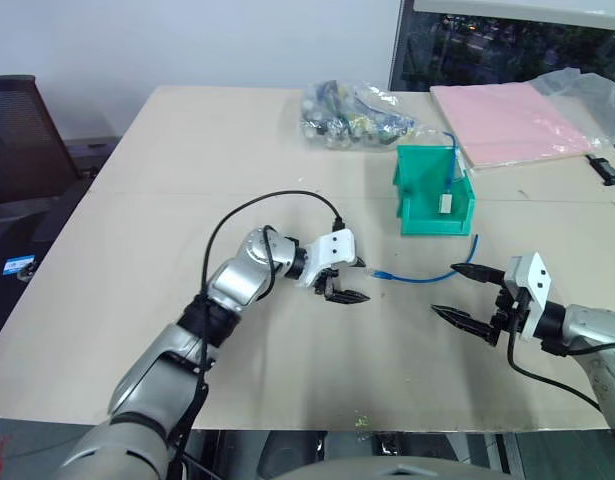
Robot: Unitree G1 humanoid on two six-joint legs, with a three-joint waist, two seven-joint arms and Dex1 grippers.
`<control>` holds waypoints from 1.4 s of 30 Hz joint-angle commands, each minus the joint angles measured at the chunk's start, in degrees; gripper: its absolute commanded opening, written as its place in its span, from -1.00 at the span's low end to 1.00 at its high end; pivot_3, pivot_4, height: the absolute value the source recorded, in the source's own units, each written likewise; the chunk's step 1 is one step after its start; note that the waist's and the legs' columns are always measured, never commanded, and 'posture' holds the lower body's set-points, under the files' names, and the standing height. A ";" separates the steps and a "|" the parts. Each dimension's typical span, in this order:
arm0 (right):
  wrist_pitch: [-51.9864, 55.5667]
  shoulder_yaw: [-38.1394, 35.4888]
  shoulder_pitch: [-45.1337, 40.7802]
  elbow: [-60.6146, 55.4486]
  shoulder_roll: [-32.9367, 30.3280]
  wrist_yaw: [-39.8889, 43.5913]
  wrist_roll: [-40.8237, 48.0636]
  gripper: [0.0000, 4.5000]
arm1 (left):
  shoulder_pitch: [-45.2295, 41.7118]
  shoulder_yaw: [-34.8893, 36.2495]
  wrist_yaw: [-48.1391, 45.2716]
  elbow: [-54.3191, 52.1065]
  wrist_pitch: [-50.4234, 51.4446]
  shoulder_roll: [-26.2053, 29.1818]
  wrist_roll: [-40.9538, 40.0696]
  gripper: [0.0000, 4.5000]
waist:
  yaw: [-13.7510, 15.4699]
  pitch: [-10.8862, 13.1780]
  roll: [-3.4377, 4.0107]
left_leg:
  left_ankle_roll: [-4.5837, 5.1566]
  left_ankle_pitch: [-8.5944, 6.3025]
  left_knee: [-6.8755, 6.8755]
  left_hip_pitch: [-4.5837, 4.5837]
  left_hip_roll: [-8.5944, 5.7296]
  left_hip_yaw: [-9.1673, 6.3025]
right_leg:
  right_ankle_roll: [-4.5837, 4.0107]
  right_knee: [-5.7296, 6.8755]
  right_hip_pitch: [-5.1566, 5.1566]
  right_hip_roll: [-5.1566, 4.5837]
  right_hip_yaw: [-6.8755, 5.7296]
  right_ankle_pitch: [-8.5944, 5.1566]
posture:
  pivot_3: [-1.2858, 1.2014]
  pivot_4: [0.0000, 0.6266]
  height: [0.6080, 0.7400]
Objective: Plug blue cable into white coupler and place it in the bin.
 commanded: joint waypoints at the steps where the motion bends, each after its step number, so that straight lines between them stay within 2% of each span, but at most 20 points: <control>1: -0.69 -2.41 0.97 -2.81 -0.40 -1.05 1.39 0.96 | -2.55 -0.63 -1.53 5.91 -4.50 -2.05 2.82 0.64 | -0.07 0.00 0.00 | 0.01 -0.01 0.02 -0.01 -0.01 0.02 | 0.05 -0.01 0.00 -0.01 0.03 0.03 | 0.03 -0.52 1.00; 3: -0.84 -2.59 1.68 -3.09 -0.33 -1.44 1.46 0.96 | -3.15 -0.84 -2.24 8.96 -6.51 -3.40 3.97 0.64 | 0.01 -0.01 0.00 | 0.03 -0.02 0.07 -0.02 -0.02 0.04 | 0.09 -0.02 0.02 -0.02 0.04 0.05 | 0.03 -0.52 1.00; 6: -0.90 -2.88 2.76 -3.77 -0.04 -2.25 1.65 1.00 | -3.20 -0.30 -3.35 11.51 -8.19 -5.11 4.28 0.34 | 0.09 -0.02 0.00 | 0.07 -0.04 0.20 -0.02 -0.03 0.01 | 0.14 -0.01 0.09 -0.05 0.03 0.08 | 0.03 -0.52 1.00; 8: -0.89 -3.00 3.23 -4.07 -0.01 -2.65 1.86 1.00 | -3.13 0.22 -3.56 12.42 -8.93 -5.74 4.78 0.01 | 0.06 -0.02 0.00 | 0.12 -0.07 0.31 -0.03 -0.03 0.00 | 0.20 0.00 0.12 -0.06 0.03 0.11 | 0.03 -0.52 1.00; 10: -1.02 -3.03 3.64 -4.20 -0.06 -3.05 1.95 1.00 | -2.68 0.95 -3.96 12.83 -9.37 -6.37 4.81 -0.46 | -0.01 -0.02 0.00 | 0.19 -0.11 0.39 -0.03 -0.03 0.02 | 0.21 -0.01 0.16 -0.07 0.05 0.12 | 0.03 -0.52 1.00; 13: -1.33 -2.85 4.01 -4.15 -0.09 -3.38 1.93 1.00 | -1.91 1.74 -4.28 12.55 -9.44 -7.22 4.62 -0.99 | -0.09 -0.03 0.01 | 0.22 -0.13 0.42 -0.05 -0.03 0.04 | 0.23 -0.02 0.16 -0.10 0.05 0.13 | 0.03 -0.52 1.00; 21: -1.99 -2.32 4.56 -3.99 -0.16 -3.79 1.89 1.00 | -0.96 2.69 -4.63 12.28 -10.76 -8.08 5.32 -0.99 | -0.04 -0.03 0.01 | 0.23 -0.13 0.42 -0.06 -0.03 0.02 | 0.26 -0.03 0.16 -0.12 0.04 0.10 | 0.03 -0.52 1.00; 25: 0.60 -2.58 5.03 -5.74 0.68 -4.14 5.42 1.00 | -0.48 5.32 -4.92 10.30 -9.02 -9.42 2.12 -0.99 | -0.04 -0.03 0.01 | 0.23 -0.14 0.42 -0.06 -0.03 0.03 | 0.27 -0.03 0.16 -0.14 0.04 0.10 | 0.03 -0.52 1.00; 30: 13.32 -2.92 6.83 -10.72 3.13 -8.02 19.86 1.00 | 0.47 11.11 -7.84 1.03 4.36 -12.55 -9.62 -0.99 | -0.08 0.00 -0.02 | 0.23 -0.14 0.45 -0.15 0.00 -0.04 | 0.26 -0.02 0.13 -0.30 0.00 0.11 | 0.03 -0.52 1.00; 35: 18.53 -4.15 4.05 -10.86 9.69 -14.01 33.83 1.00 | 1.65 13.74 -11.09 -8.62 20.43 -12.03 -20.56 -0.99 | -0.81 0.00 -0.03 | 0.23 -0.14 0.48 -0.05 0.06 -0.03 | 0.25 0.10 0.13 -0.31 0.06 0.11 | 0.03 -0.52 1.00; 42: 21.77 -5.35 0.93 -12.03 11.23 -17.62 45.58 1.00 | 2.76 13.47 -12.14 -12.42 27.11 -10.29 -24.28 -0.99 | -0.61 -0.01 -0.01 | 0.22 -0.13 0.51 0.03 0.04 -0.04 | 0.25 0.29 0.13 -0.27 0.09 0.11 | 0.03 -0.52 1.00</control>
